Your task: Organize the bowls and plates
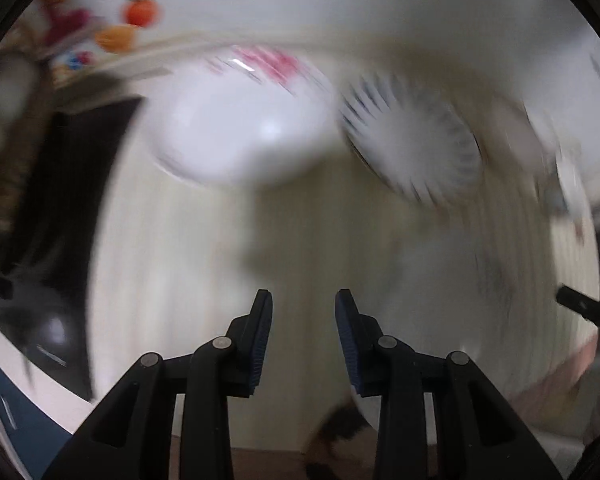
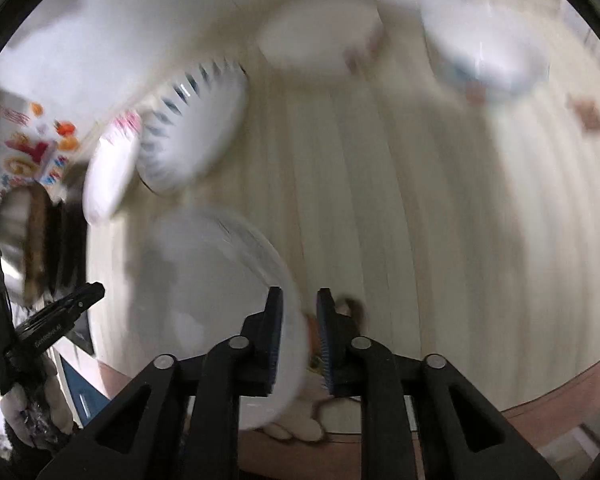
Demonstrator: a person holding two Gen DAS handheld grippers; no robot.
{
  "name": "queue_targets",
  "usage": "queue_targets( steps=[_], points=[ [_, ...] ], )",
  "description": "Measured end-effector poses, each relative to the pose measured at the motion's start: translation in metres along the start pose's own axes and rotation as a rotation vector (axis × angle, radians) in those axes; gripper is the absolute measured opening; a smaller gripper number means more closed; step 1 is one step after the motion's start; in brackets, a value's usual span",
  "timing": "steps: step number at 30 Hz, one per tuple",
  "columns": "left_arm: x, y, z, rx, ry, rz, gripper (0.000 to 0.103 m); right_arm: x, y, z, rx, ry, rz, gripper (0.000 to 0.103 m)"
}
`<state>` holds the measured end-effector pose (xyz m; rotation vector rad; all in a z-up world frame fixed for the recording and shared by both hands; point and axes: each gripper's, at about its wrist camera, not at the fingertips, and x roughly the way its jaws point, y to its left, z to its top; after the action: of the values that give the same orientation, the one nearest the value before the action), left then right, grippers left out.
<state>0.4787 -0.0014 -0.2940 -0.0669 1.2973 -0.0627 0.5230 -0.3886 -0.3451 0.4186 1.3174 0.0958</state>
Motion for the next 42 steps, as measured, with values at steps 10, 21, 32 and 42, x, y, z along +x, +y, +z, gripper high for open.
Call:
queue_targets(
  steps=[10,21,32,42],
  points=[
    [0.06,0.106,0.087,-0.263,0.053,0.0,0.036,0.11,0.203,0.141,-0.343,-0.031,0.108,0.059],
    [0.102,0.123,0.1,-0.309,0.131,-0.008,0.036,0.213,0.246,0.199,-0.456,0.099,0.066,0.048],
    [0.11,0.133,0.094,-0.338,0.099,-0.022,0.027,0.238,0.24,0.201,-0.445,0.125,0.127,0.02],
    [0.065,0.123,0.076,-0.298,0.046,-0.029,0.027,0.193,0.235,0.179,-0.435,0.079,0.162,0.017]
  ],
)
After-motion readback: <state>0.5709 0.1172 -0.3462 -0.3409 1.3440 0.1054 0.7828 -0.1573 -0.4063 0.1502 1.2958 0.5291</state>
